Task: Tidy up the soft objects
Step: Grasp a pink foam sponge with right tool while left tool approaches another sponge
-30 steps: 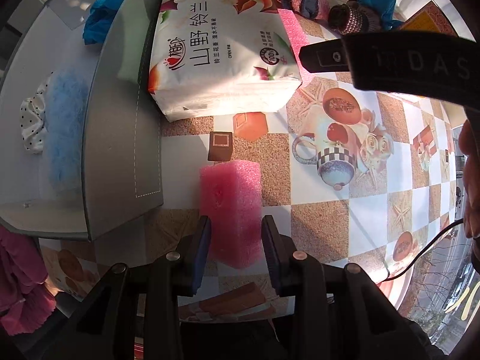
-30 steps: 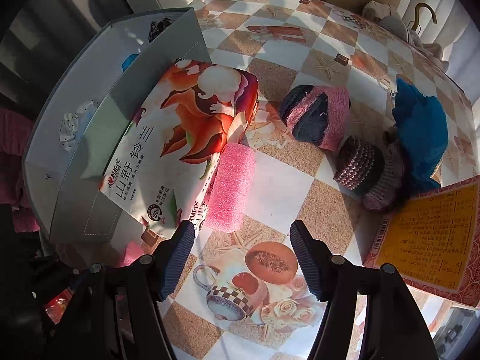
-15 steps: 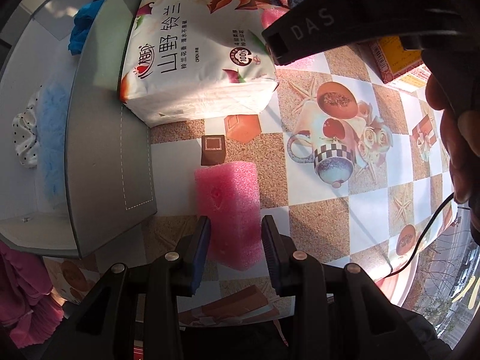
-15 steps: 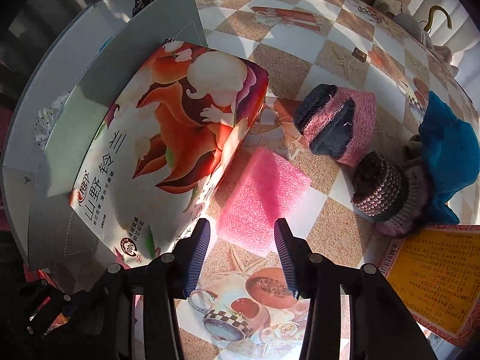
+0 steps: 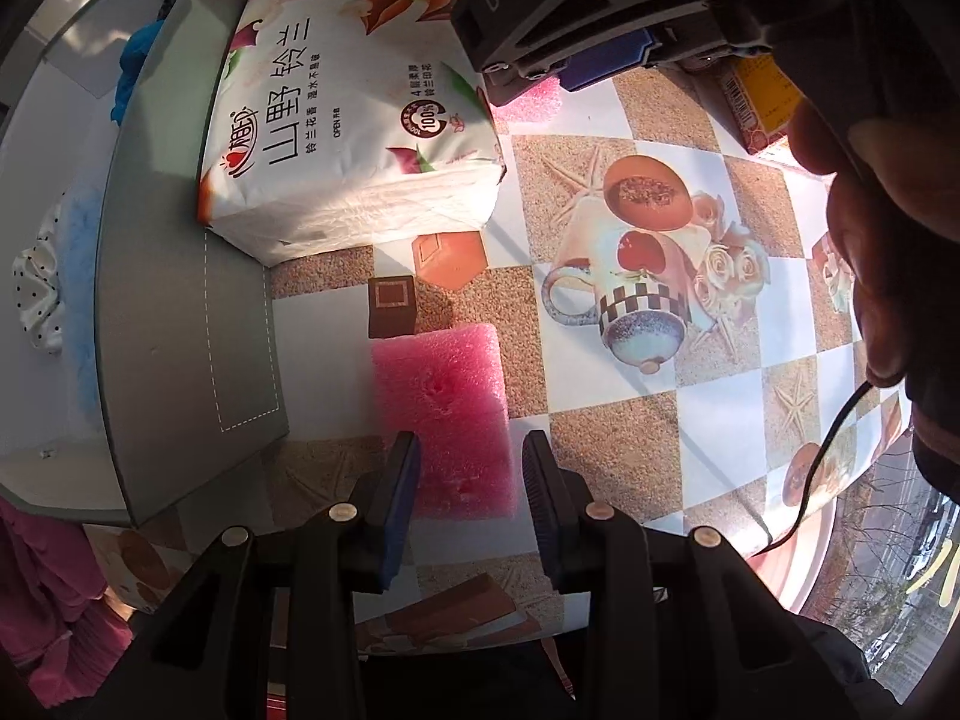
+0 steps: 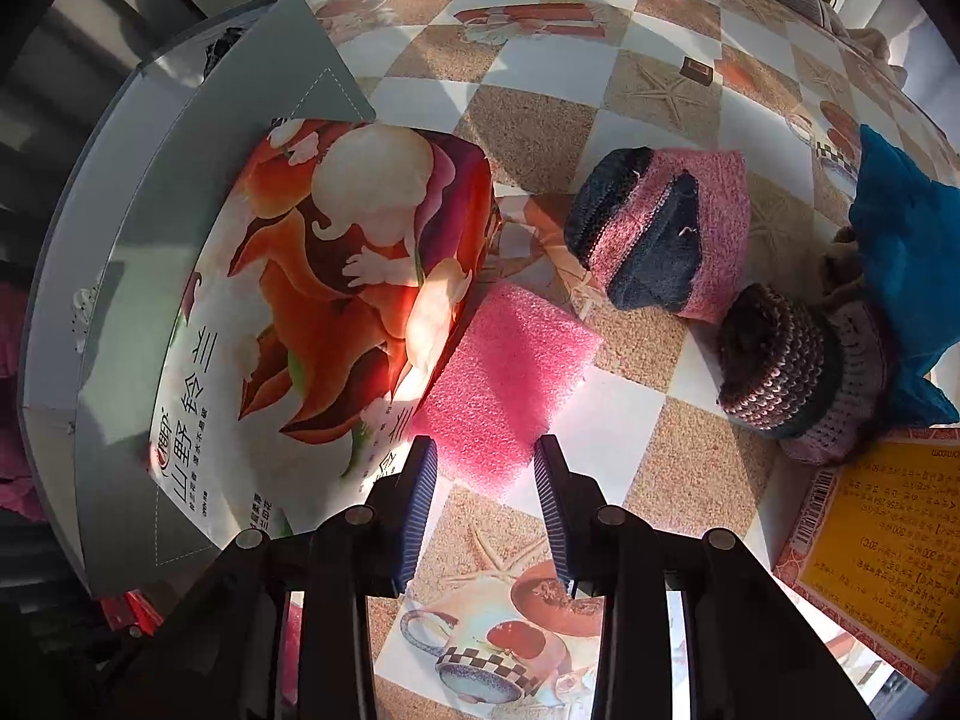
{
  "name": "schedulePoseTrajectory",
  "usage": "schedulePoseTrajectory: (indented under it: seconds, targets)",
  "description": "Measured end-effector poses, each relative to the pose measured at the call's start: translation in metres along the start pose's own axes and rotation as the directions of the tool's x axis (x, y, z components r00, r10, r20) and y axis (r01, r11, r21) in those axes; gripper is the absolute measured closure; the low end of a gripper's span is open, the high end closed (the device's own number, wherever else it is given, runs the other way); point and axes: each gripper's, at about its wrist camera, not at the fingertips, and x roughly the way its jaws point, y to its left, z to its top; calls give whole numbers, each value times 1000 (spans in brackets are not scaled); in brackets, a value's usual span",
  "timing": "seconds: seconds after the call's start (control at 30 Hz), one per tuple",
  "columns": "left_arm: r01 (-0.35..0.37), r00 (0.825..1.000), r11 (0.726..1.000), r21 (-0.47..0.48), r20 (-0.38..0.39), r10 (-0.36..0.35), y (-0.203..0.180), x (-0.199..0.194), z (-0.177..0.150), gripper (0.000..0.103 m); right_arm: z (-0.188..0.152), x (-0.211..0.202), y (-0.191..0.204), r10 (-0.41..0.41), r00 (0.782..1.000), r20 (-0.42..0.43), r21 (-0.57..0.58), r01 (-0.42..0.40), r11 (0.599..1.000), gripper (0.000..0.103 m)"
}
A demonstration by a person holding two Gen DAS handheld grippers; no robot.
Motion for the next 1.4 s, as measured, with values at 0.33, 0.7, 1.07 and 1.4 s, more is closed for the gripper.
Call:
schedulePoseTrajectory:
  seconds: [0.33,0.7,1.07,1.4]
  targets:
    - [19,1000,999,-28,9,-19,-11,3,1,65,13,-4,-52,115,993,11,290,-113,950,66]
    - [34,999,999,-35,0,-34,12,0,-2,65,56,27,-19,74,996,-43,290,-59,955,57]
    - [46,999,999,-22,8,-46,22,0,9,65,26,8,-27,30,997,-72,269,-9,963,56]
    - [34,999,999,-24,16,-34,17,6,5,73,18,32,0,-46,994,-103,156,62,986,74]
